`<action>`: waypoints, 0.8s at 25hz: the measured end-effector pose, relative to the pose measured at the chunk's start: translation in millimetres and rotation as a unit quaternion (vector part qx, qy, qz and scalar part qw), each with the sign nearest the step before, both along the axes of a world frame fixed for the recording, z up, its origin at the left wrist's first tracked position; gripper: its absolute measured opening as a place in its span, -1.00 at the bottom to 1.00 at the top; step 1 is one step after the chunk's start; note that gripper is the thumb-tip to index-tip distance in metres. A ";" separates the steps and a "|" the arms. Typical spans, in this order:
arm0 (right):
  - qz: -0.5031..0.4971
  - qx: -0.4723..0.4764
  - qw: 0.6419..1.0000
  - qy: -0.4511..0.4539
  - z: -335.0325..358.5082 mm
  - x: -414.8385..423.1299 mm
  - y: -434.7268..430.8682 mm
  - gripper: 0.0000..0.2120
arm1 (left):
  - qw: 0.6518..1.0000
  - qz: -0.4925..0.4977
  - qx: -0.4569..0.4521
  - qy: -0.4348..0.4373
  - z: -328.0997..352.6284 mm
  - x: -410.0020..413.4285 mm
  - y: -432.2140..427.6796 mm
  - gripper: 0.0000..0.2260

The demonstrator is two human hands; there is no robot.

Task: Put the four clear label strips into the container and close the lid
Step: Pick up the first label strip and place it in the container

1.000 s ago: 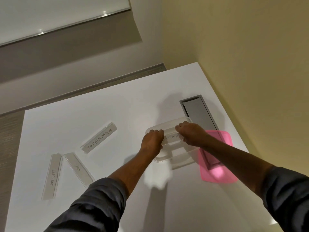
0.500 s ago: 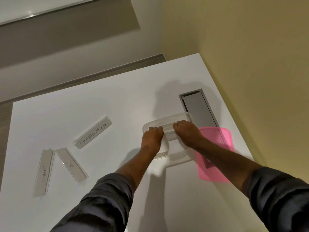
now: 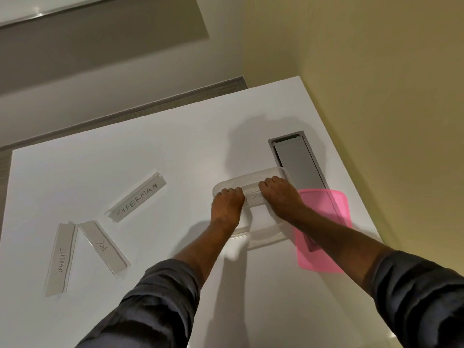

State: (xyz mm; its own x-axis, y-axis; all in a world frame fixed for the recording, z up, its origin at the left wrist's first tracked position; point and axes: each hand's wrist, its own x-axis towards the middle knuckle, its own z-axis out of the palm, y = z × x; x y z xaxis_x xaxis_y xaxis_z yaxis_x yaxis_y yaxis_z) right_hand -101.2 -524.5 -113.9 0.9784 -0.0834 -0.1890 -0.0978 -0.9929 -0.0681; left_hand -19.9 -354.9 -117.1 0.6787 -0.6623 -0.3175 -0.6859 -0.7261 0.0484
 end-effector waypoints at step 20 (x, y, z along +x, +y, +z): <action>-0.138 0.103 0.975 -0.142 66.0 3.1 88.5 -0.67 | 0.921 0.195 -0.338 0.013 69.0 3.7 102.4 -0.73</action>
State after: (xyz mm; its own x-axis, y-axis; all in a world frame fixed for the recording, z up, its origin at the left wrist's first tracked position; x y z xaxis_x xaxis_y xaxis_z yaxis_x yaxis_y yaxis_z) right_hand -98.1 -436.0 -47.9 0.9396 -0.3393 0.0452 -0.3072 -0.8941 -0.3259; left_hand -16.2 -252.5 -48.0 0.9043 -0.4228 0.0582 -0.3724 -0.7150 0.5917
